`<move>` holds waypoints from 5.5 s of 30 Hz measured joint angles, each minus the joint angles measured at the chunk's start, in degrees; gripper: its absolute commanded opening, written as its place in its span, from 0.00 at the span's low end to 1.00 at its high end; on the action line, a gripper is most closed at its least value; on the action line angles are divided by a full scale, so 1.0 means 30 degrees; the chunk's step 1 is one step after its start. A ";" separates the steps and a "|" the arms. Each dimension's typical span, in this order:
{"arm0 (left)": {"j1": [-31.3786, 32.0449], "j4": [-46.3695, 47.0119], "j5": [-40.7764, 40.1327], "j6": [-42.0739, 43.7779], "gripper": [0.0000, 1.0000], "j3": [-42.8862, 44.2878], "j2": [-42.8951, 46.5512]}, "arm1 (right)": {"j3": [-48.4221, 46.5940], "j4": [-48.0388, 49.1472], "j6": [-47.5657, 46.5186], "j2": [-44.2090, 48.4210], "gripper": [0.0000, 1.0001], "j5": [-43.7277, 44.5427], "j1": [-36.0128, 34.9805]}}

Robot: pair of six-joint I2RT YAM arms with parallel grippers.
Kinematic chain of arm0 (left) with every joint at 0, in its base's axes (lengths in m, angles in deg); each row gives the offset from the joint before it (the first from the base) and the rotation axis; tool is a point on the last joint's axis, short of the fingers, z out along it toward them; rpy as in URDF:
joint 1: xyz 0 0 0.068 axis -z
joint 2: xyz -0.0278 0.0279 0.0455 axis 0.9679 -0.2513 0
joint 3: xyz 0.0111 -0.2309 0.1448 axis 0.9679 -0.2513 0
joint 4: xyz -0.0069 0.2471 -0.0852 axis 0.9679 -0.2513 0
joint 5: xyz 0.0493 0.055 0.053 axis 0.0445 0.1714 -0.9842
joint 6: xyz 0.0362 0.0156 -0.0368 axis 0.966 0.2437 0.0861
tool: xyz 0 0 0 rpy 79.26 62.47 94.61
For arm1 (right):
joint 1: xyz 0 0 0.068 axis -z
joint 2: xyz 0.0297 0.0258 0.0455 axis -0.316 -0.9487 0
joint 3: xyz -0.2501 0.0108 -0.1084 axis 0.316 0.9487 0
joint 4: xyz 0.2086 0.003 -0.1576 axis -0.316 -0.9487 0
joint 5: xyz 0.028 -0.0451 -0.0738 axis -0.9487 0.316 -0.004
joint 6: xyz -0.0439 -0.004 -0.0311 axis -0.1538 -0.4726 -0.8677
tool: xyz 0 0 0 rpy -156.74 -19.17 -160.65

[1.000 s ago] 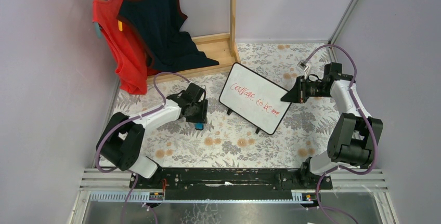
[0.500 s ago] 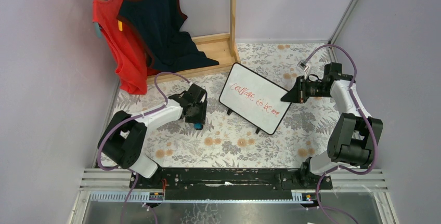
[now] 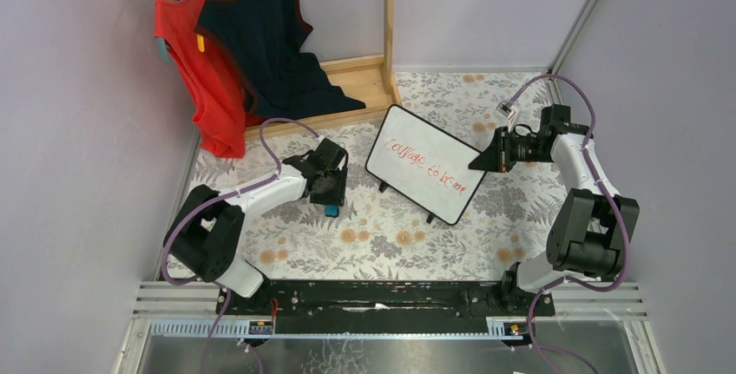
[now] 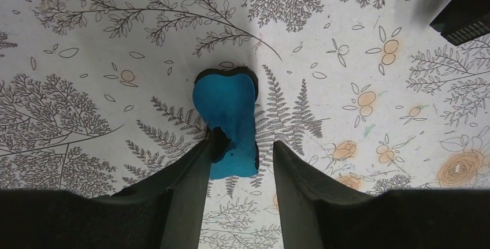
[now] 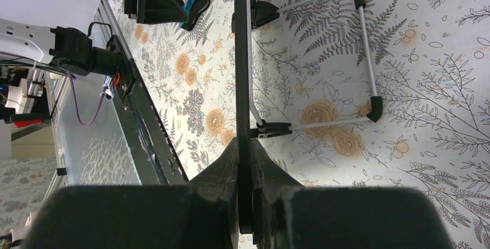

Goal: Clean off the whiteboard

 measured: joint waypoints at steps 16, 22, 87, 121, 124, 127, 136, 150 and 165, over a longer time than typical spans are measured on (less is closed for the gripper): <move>0.0029 -0.0138 -0.0714 0.0015 0.37 0.0007 -0.1064 | 0.0000 -0.0007 -0.0044 -0.0007 0.00 -0.0007 0.0000; 0.0044 -0.0102 -0.0685 0.0022 0.28 0.0117 -0.1231 | 0.0000 -0.0022 -0.0117 -0.0044 0.00 -0.0015 0.0000; 0.1676 1.2189 0.2681 0.4313 0.00 0.3140 -0.3308 | 0.0000 -0.0080 -0.0357 -0.0270 0.00 -0.0189 0.0000; 0.5224 1.2743 0.0495 0.5217 0.00 0.5326 -0.4532 | 0.0000 -0.0379 -0.0809 -0.0270 0.00 -0.0204 0.0000; 0.5231 1.2735 0.0248 0.5472 0.00 0.5326 -0.4532 | -0.0007 -0.0415 -0.0838 -0.0270 0.00 -0.0204 0.0000; 0.5275 1.2735 -0.0124 0.5727 0.00 0.5326 -0.4532 | 0.0000 -0.0452 -0.0860 -0.0270 0.00 -0.0197 0.0000; 0.4838 1.2772 -0.0619 0.6047 0.00 0.5034 -0.4444 | 0.0000 -0.0605 -0.0991 -0.0270 0.00 -0.0160 0.0000; 0.1304 1.2633 -0.0889 0.6324 0.00 0.3665 -0.3541 | 0.0000 -0.0787 -0.1253 -0.0270 0.00 -0.0160 0.0000; 0.2084 1.2553 -0.0379 0.6164 0.00 0.4138 -0.4007 | -0.0007 -0.1035 -0.1457 -0.0270 0.00 -0.0146 0.0007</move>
